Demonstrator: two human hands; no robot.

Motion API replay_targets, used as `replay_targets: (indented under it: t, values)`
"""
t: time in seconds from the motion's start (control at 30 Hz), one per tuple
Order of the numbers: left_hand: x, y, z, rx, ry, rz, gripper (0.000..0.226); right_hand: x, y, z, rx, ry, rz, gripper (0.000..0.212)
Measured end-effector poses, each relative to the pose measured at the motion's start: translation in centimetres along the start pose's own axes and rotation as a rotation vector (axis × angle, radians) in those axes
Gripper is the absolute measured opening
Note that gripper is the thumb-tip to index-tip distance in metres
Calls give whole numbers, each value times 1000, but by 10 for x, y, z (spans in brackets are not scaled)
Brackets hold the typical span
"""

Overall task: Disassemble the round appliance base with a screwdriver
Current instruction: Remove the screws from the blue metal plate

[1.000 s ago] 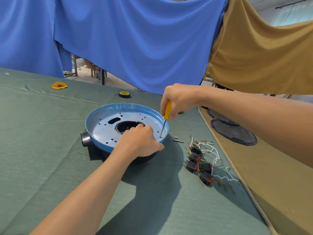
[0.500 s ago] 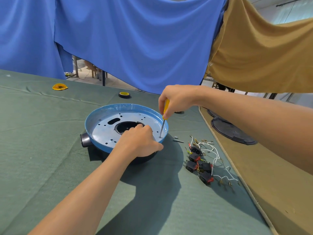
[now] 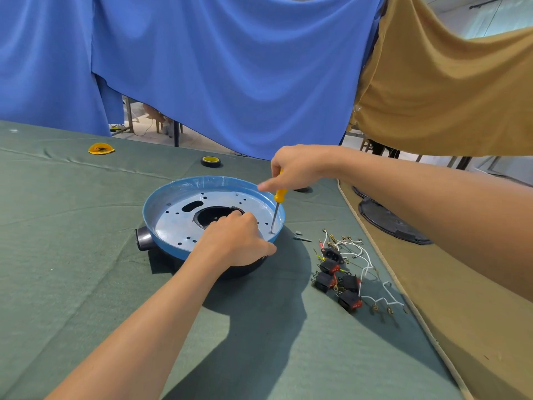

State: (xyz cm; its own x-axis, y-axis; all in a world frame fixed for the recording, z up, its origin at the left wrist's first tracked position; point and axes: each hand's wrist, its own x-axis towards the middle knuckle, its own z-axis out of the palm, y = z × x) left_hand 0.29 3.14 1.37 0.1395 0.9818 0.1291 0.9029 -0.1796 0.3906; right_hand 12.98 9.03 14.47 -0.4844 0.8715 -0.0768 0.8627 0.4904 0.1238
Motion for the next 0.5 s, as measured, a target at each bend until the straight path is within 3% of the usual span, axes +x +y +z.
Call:
replay_targets:
  t: [0.1, 0.27, 0.4, 0.5]
  values:
    - [1, -1, 0, -5, -3, 0, 48, 2, 0, 2, -4, 52, 32, 54]
    - [2, -1, 1, 4, -4, -11, 46, -3, 1, 0, 87, 5, -7, 15]
    - [2, -2, 1, 9, -7, -8, 46, -1, 1, 4, 33, 57, 56, 58]
    - [2, -1, 1, 6, -5, -11, 46, 1, 1, 6, 28, 79, 76, 54]
